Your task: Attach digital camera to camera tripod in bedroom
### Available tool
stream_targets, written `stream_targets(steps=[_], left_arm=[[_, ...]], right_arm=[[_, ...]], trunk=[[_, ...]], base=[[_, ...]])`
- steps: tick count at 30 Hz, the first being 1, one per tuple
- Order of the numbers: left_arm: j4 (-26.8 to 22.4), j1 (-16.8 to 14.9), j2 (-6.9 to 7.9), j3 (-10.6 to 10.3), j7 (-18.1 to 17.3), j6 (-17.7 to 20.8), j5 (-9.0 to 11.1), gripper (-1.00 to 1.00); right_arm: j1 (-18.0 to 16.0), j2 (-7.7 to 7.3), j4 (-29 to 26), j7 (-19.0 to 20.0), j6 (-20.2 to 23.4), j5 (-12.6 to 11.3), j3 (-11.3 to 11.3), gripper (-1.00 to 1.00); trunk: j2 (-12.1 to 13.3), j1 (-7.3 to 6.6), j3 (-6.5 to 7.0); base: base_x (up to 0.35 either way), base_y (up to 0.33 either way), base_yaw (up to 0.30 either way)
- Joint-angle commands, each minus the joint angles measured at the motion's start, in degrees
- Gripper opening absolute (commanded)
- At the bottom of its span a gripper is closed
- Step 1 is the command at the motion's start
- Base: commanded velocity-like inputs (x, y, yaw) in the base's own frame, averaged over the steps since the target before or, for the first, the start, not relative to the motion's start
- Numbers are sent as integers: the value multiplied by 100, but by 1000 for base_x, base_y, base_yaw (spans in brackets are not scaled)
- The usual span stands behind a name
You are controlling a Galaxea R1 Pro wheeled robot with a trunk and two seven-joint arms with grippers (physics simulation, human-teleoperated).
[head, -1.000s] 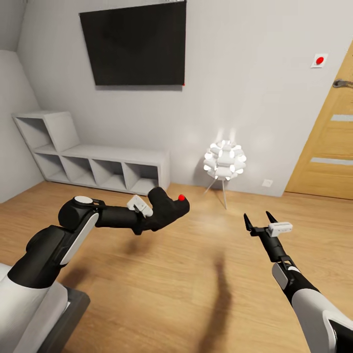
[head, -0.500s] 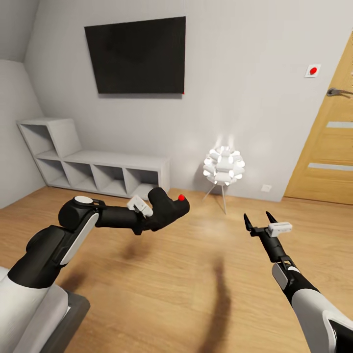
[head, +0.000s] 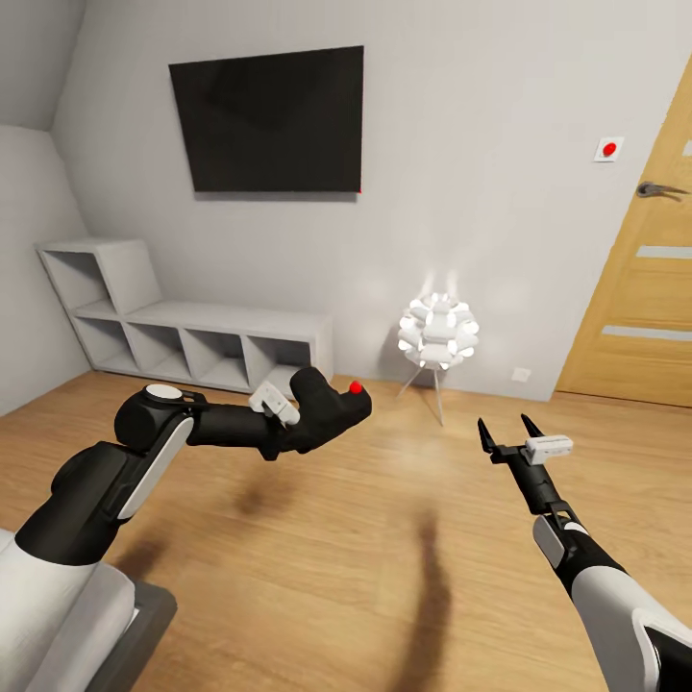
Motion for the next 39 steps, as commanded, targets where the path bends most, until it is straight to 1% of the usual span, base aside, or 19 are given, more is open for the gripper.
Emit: stream_targets(steps=[1, 24, 27, 32, 39], left_arm=[[-2, -7, 2, -5, 5, 32, 29, -100], [-2, -4, -5, -11, 5, 32, 29, -100], [-2, -5, -4, -11, 5, 32, 29, -100], [-2, -4, -5, -11, 5, 32, 29, -100], [-2, -7, -4, -9, 5, 32, 29, -100]], right_arm=[[-5, 1, 6, 59, -3, -31, -25, 100], [-5, 1, 6, 61, -6, -31, -26, 100], [-5, 1, 33, 60, -14, -31, -25, 100], [-5, 1, 281, 64, -49, -31, -25, 100], [-5, 1, 389, 63, -69, -31, -27, 100]], trunk=[[39, -24, 3], [962, -529, 202], [1082, -595, 241], [1282, -705, 323], [1563, -859, 446]], base=[[0, 0, 0], [0, 0, 0], [0, 0, 0], [0, 0, 0], [0, 0, 0]])
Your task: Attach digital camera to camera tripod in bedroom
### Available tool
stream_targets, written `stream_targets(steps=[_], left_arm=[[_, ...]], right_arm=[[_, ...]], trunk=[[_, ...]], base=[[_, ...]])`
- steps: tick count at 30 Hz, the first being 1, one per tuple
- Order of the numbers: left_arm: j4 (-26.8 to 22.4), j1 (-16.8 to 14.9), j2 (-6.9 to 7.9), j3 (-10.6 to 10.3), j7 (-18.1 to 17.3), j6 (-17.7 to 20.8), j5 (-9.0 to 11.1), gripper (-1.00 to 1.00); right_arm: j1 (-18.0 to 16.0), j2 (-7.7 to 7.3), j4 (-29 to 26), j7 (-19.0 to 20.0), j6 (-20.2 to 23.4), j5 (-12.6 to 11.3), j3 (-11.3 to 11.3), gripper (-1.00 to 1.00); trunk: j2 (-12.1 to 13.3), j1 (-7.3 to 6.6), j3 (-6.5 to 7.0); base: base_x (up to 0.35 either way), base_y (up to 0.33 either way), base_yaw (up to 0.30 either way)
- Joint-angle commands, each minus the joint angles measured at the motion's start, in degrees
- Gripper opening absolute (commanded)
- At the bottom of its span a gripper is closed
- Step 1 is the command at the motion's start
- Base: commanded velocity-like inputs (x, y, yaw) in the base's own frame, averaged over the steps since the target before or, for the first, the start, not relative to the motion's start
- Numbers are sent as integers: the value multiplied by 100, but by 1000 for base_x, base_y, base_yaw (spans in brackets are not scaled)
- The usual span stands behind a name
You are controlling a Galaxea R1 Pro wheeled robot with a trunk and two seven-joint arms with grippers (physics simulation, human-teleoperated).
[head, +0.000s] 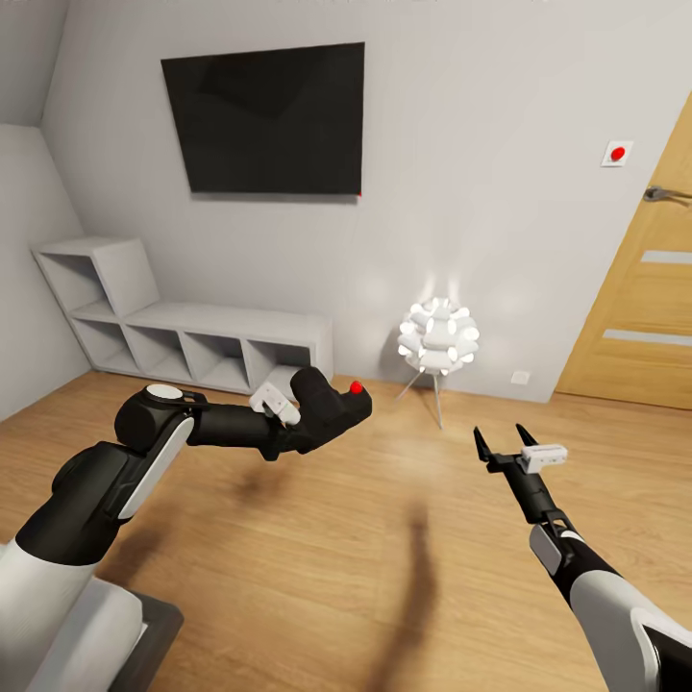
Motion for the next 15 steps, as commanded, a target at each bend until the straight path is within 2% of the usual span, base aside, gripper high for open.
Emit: stream_targets(steps=[1, 15], left_arm=[[-2, -6, 3, -5, 5, 32, 26, -100], [-2, -4, 2, -5, 5, 32, 26, -100]], right_arm=[[-5, 1, 15, 58, -4, -31, -25, 100], [-5, 1, 34, 61, -7, -31, -23, 100]], trunk=[[39, -24, 13], [601, -331, 284]], base=[[0, 0, 0], [0, 0, 0]])
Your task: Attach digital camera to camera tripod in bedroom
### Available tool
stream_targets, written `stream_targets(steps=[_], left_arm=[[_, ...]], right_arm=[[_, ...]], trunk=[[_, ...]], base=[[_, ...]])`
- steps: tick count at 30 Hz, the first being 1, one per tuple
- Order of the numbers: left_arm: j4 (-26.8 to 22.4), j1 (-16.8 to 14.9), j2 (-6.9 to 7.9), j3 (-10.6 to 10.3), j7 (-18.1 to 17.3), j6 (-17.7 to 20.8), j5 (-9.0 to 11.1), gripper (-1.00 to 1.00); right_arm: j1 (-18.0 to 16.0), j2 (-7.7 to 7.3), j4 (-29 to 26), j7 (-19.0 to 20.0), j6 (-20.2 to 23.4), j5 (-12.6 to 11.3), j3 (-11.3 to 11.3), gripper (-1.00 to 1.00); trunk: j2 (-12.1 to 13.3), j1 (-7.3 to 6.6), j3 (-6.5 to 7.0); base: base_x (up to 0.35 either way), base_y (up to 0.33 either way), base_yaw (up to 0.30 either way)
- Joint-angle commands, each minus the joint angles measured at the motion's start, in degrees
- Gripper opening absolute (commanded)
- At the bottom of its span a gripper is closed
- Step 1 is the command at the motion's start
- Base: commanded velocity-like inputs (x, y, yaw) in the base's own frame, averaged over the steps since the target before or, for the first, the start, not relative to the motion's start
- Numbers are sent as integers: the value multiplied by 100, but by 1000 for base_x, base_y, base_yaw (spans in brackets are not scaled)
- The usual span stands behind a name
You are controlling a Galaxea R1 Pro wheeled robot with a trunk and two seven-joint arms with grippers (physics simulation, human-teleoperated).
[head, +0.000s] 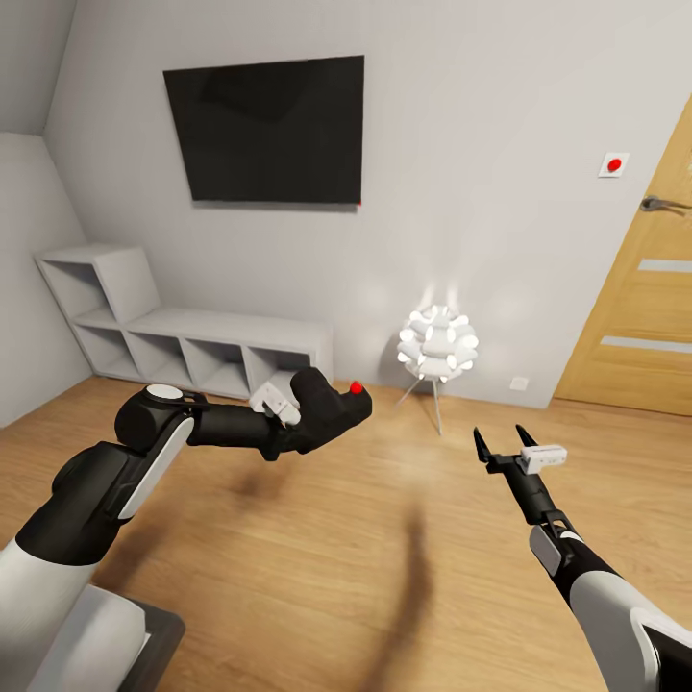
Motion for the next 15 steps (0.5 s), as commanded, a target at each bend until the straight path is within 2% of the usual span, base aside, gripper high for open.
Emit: stream_targets(steps=[1, 15], left_arm=[[-2, -5, 3, -8, 5, 32, 26, -100], [-2, -6, 4, -10, 5, 32, 26, -100]], right_arm=[[-5, 0, 9, 61, -3, -31, -24, 100], [-5, 0, 11, 63, -3, -31, -25, 100]], trunk=[[39, -23, 21], [601, -331, 321]], base=[[0, 0, 0], [0, 0, 0]])
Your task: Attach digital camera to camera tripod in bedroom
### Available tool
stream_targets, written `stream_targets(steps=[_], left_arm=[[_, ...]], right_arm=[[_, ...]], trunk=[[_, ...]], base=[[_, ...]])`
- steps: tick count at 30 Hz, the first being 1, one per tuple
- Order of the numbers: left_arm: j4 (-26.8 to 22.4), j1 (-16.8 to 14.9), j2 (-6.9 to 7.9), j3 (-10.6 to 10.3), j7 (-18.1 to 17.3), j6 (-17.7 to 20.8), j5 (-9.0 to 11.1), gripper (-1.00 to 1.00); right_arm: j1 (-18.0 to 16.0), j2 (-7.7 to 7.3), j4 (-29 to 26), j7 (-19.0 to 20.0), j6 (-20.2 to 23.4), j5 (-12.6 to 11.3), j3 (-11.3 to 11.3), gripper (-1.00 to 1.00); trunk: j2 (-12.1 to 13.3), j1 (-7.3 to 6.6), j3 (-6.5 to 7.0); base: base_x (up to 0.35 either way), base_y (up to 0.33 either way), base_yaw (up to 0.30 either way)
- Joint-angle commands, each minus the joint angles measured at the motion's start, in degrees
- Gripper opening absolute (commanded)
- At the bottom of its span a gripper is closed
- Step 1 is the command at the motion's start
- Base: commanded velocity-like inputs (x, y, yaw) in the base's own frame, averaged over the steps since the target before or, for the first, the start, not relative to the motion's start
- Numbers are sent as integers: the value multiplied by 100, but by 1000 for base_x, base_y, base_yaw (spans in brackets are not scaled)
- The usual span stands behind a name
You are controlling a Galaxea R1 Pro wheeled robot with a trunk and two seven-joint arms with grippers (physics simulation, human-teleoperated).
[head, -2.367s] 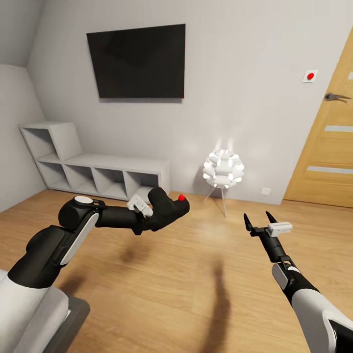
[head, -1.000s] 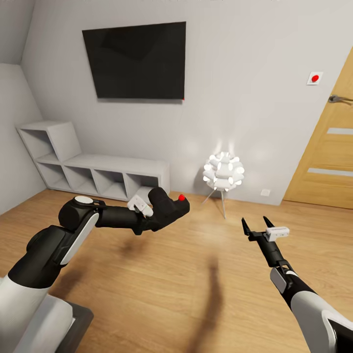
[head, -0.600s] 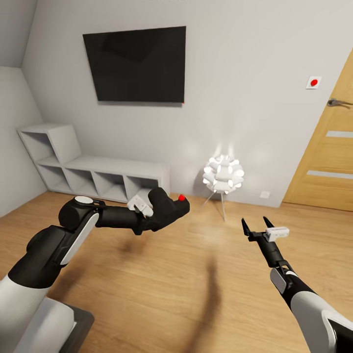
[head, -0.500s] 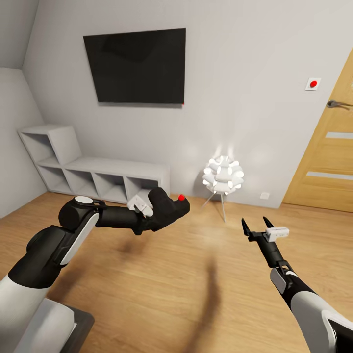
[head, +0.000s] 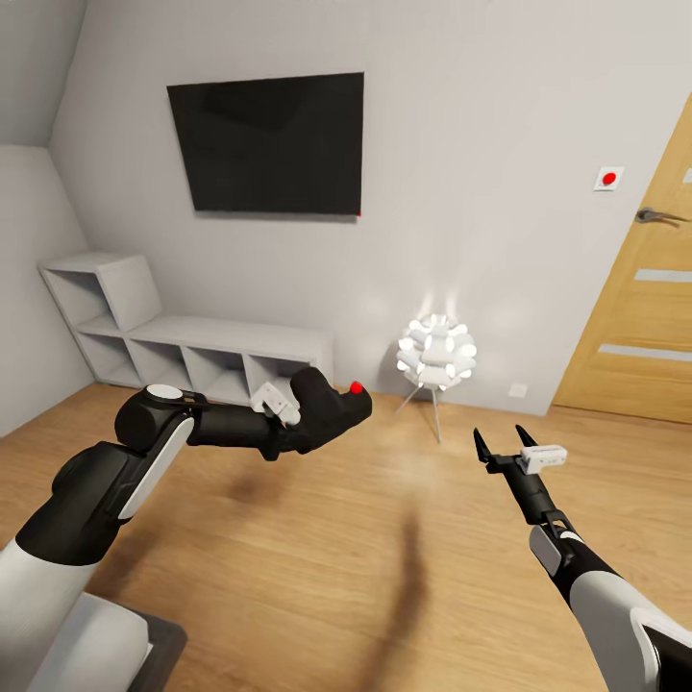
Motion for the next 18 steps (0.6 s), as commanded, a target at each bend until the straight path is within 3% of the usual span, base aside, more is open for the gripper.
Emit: stream_targets(steps=[1, 13, 18], left_arm=[[-2, -7, 3, -2, 5, 32, 26, -100], [-5, -7, 5, 3, 3, 28, 26, -100], [-10, -7, 7, 2, -9, 25, 26, -100]], right_arm=[[-5, 0, 7, 59, -3, -31, -23, 100], [-5, -3, 15, 23, 7, -26, -26, 100], [-5, -23, 91, -293, 40, -16, -23, 100]], trunk=[[39, -23, 17], [520, -287, 257], [721, -397, 347]], base=[[0, 0, 0], [0, 0, 0], [0, 0, 0]])
